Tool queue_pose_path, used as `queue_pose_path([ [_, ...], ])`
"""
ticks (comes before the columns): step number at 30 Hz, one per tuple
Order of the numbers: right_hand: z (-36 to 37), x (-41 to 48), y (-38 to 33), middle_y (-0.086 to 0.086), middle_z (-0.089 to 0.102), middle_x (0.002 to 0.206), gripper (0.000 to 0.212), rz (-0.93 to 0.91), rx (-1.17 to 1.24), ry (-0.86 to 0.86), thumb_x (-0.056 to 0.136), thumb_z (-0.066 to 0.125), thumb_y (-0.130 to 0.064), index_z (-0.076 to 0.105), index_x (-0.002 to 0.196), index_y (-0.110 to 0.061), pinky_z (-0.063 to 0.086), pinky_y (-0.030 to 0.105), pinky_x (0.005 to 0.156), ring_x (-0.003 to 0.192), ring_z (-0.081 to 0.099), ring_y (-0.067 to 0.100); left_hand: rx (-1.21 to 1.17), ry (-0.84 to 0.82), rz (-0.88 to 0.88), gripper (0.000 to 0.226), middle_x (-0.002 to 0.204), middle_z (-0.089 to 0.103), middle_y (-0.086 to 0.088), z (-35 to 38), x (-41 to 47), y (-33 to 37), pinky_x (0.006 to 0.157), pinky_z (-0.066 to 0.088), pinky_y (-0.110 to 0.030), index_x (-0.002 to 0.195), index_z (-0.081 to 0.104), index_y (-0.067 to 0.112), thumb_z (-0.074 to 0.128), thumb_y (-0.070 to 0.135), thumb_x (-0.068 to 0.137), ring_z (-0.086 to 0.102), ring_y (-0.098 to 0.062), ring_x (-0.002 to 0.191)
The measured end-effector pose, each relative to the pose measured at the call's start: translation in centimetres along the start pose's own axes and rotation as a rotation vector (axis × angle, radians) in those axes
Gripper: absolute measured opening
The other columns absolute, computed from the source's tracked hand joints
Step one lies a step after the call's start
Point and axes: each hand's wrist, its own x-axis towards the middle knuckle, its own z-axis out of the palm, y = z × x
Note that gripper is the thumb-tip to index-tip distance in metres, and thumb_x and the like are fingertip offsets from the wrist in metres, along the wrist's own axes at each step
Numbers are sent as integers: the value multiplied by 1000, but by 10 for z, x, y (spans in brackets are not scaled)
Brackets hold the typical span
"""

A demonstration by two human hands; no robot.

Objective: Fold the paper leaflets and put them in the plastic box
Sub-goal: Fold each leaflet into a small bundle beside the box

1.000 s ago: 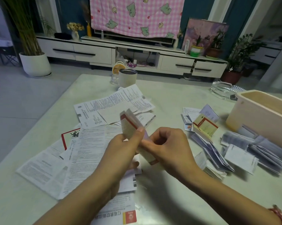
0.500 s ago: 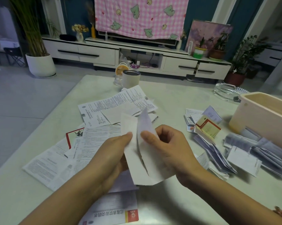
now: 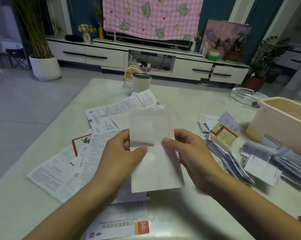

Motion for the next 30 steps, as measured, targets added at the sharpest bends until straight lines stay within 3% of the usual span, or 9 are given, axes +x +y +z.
queue_pose_path([
  [5, -3, 1, 1, 6, 65, 74, 39, 34, 111, -76, 82, 47, 17, 65, 63, -12, 47, 19, 51, 62, 59, 14, -59, 40, -58, 35, 84, 74, 4, -2, 8, -6, 82, 52, -31, 79, 74, 19, 48, -3, 88, 68, -17, 89],
  [10, -2, 1, 2, 15, 71, 89, 46, -79, 5, -104, 77, 52, 22, 69, 57, -15, 54, 25, 65, 82, 69, 29, -372, -44, -281, 31, 80, 75, -5, 1, 8, 3, 76, 51, -37, 85, 68, 21, 46, 41, 93, 70, -24, 78],
  [12, 0, 1, 2, 10, 73, 86, 44, -104, -60, -79, 78, 53, 20, 72, 60, -16, 54, 27, 72, 85, 69, 26, -350, -119, -316, 24, 83, 75, -6, 1, 6, 1, 77, 54, -40, 85, 68, 22, 54, 41, 87, 72, -23, 78],
  [16, 0, -1, -3, 1, 73, 92, 44, -98, -69, -56, 90, 39, 5, 73, 87, -24, 51, 18, 67, 81, 66, 12, -269, -73, -339, 11, 76, 74, -7, 0, 8, -8, 48, 54, -23, 94, 68, 11, 59, 14, 88, 70, -14, 61],
  [20, -2, 1, -6, 5, 67, 92, 21, 9, 59, -75, 95, 43, -14, 61, 105, -19, 48, 30, 67, 77, 62, 16, -339, 36, -317, 11, 69, 73, -6, 2, 10, -11, 42, 54, -25, 87, 66, 10, 55, 9, 91, 69, -15, 54],
  [22, -1, 0, -2, 9, 65, 98, 18, 34, 0, -107, 88, 59, -18, 58, 106, -15, 50, 32, 63, 77, 64, 17, -377, 94, -278, 14, 71, 73, -6, 3, 11, -13, 48, 56, -29, 84, 65, 12, 53, 10, 92, 70, -17, 59],
  [24, 2, -3, 4, 13, 65, 98, 25, 6, -82, -114, 80, 67, -8, 55, 101, -12, 49, 26, 55, 76, 67, 24, -397, 141, -244, 17, 79, 73, -5, 5, 12, -16, 68, 58, -37, 85, 64, 15, 50, 15, 95, 71, -21, 72],
  [27, 9, -8, 11, 7, 64, 84, 21, -242, -281, -2, 74, 64, 2, 54, 84, -15, 47, 27, 56, 76, 64, 25, -424, 130, -240, 26, 82, 74, -7, 10, 14, -20, 90, 50, -50, 91, 64, 13, 42, 25, 99, 69, -26, 84],
  [30, 15, -13, 17, -8, 59, 80, 16, -555, -510, 12, 74, 61, -6, 58, 84, -18, 41, 13, 60, 70, 54, 8, -540, 12, -232, 43, 93, 73, -14, 16, 10, -15, 94, 48, -47, 96, 65, 8, 33, 36, 100, 69, -27, 92],
])
